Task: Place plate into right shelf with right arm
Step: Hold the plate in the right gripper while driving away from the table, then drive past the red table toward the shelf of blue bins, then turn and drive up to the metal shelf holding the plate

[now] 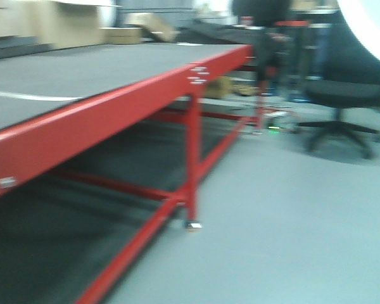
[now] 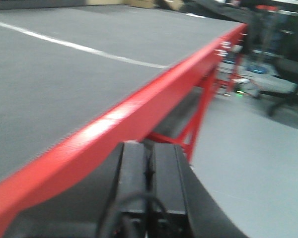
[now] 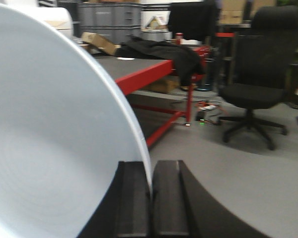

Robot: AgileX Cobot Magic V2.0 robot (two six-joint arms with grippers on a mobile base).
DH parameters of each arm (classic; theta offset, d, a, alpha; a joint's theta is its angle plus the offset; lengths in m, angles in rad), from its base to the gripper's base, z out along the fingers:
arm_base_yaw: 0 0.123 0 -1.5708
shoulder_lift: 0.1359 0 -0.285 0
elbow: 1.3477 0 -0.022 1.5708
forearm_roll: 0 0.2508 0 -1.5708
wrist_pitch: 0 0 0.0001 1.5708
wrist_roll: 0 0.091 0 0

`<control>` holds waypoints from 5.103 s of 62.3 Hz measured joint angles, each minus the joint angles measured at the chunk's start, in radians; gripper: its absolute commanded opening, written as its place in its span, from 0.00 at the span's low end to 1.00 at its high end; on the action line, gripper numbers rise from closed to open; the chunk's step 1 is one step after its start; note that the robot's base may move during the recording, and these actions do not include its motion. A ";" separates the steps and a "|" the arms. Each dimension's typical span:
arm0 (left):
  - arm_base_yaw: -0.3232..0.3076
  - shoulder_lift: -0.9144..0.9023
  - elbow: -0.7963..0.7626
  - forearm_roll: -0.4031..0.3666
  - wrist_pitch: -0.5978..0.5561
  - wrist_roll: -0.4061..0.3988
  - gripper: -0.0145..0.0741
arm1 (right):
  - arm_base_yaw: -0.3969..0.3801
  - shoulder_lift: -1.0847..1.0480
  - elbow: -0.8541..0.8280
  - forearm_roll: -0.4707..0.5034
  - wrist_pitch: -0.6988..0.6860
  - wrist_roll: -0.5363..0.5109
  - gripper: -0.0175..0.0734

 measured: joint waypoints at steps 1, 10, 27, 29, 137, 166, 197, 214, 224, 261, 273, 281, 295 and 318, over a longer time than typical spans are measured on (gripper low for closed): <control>0.000 0.000 0.000 0.000 0.000 0.000 0.02 | 0.000 0.000 0.000 0.000 0.000 0.000 0.25; 0.000 0.000 0.000 0.000 0.000 0.000 0.02 | 0.000 0.000 0.000 0.000 0.000 0.000 0.25; 0.000 0.000 0.000 0.000 0.000 0.000 0.02 | 0.000 0.000 0.000 0.000 0.000 0.000 0.25; 0.000 0.000 0.000 0.000 0.000 0.000 0.02 | 0.000 0.000 0.000 0.000 0.000 0.000 0.25; 0.000 0.000 0.000 0.000 0.000 0.000 0.02 | 0.000 0.000 0.000 0.000 0.000 0.000 0.25; 0.000 0.000 0.000 0.000 0.000 0.000 0.02 | 0.000 0.000 0.000 0.000 0.000 0.000 0.25; 0.000 0.000 0.000 0.000 0.000 0.000 0.02 | 0.000 0.000 0.000 0.000 0.000 0.000 0.25; 0.000 0.000 0.000 0.000 0.000 0.000 0.02 | 0.000 0.000 0.000 0.000 0.000 0.000 0.25; 0.000 0.000 0.000 0.000 0.000 0.000 0.02 | 0.000 0.000 0.000 0.000 0.000 0.000 0.25; 0.000 0.000 0.000 0.000 0.000 0.000 0.02 | 0.000 0.000 0.000 0.000 0.000 0.000 0.25; 0.000 0.000 0.000 0.000 0.000 0.000 0.02 | 0.000 0.000 0.000 0.000 0.002 0.000 0.25; 0.000 0.000 0.000 0.000 0.000 0.000 0.02 | 0.000 0.000 0.000 0.000 0.002 0.000 0.25; 0.000 0.000 0.000 0.000 0.000 0.000 0.02 | 0.000 0.000 0.000 0.000 0.002 0.000 0.25; 0.000 0.000 0.000 0.000 0.000 0.000 0.02 | 0.000 0.000 0.000 0.000 0.002 0.000 0.25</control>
